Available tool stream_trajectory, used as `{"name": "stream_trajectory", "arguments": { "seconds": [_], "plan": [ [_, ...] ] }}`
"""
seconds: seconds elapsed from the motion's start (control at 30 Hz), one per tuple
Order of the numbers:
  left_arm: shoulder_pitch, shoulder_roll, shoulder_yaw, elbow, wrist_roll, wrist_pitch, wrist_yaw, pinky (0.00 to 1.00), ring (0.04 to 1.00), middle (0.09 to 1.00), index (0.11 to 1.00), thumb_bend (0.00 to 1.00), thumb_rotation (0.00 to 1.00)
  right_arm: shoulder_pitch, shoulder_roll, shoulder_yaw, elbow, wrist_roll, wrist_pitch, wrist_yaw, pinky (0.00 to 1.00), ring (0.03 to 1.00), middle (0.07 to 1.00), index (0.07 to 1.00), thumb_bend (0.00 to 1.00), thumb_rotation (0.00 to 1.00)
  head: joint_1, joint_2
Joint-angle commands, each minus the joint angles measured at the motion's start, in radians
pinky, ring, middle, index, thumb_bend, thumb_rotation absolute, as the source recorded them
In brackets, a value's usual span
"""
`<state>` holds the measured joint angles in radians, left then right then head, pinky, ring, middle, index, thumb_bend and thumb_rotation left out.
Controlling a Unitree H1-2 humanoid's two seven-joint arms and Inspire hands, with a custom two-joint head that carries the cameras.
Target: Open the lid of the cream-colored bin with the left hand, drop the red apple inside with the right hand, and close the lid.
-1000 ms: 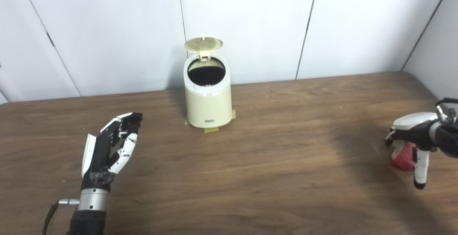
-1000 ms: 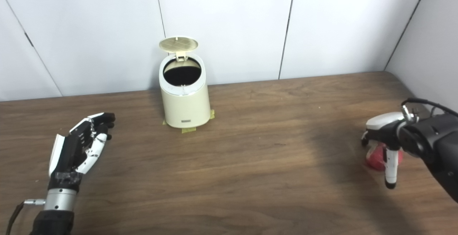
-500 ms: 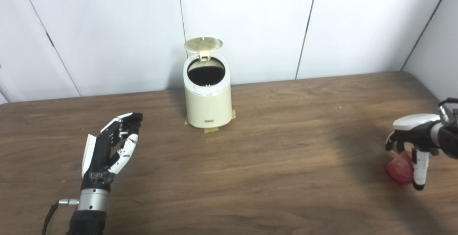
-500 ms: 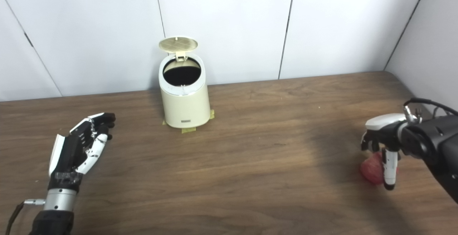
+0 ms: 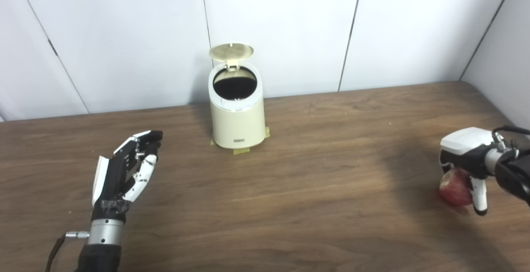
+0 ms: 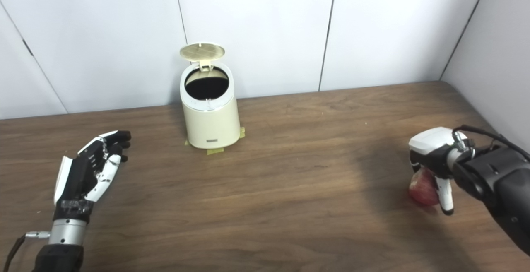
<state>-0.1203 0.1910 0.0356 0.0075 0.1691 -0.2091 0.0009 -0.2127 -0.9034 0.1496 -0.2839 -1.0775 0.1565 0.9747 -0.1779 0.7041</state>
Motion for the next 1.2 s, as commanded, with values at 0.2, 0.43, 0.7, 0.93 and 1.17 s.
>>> {"name": "stream_trajectory", "arguments": {
  "seconds": [0.2, 0.43, 0.7, 0.93, 1.17],
  "plan": [
    [-0.043, 0.012, 0.005, -0.010, 0.005, -0.029, 0.008, 0.61, 0.728, 0.747, 0.722, 0.31, 0.60, -0.034, -0.018, -0.041, -0.013, 0.031, -0.002, -0.040, 0.20, 0.285, 0.393, 0.496, 0.53, 0.00, 0.000, 0.002],
    [-0.043, 0.010, 0.003, -0.008, 0.017, -0.030, 0.014, 0.60, 0.722, 0.745, 0.723, 0.31, 0.59, -0.070, 0.010, -0.059, -0.017, 0.034, 0.017, -0.059, 0.23, 0.314, 0.401, 0.501, 0.53, 0.00, 0.002, 0.001],
    [-0.046, 0.005, 0.000, -0.006, 0.027, -0.028, 0.013, 0.60, 0.721, 0.742, 0.722, 0.31, 0.60, -0.221, 0.046, -0.053, -0.036, 0.120, 0.000, -0.059, 0.37, 0.432, 0.523, 0.473, 0.53, 0.00, 0.005, -0.003],
    [-0.047, -0.003, -0.004, -0.001, 0.038, -0.033, 0.018, 0.59, 0.719, 0.743, 0.721, 0.29, 0.59, -0.325, 0.148, -0.006, -0.032, 0.120, -0.003, -0.102, 0.31, 0.385, 0.439, 0.492, 0.53, 0.00, 0.020, -0.006],
    [-0.049, -0.013, -0.008, 0.007, 0.066, -0.043, 0.036, 0.59, 0.714, 0.740, 0.719, 0.28, 0.60, -0.426, 0.226, 0.075, -0.016, 0.124, -0.040, -0.091, 0.38, 0.454, 0.519, 0.466, 0.53, 0.00, 0.033, -0.013]
  ]
}}
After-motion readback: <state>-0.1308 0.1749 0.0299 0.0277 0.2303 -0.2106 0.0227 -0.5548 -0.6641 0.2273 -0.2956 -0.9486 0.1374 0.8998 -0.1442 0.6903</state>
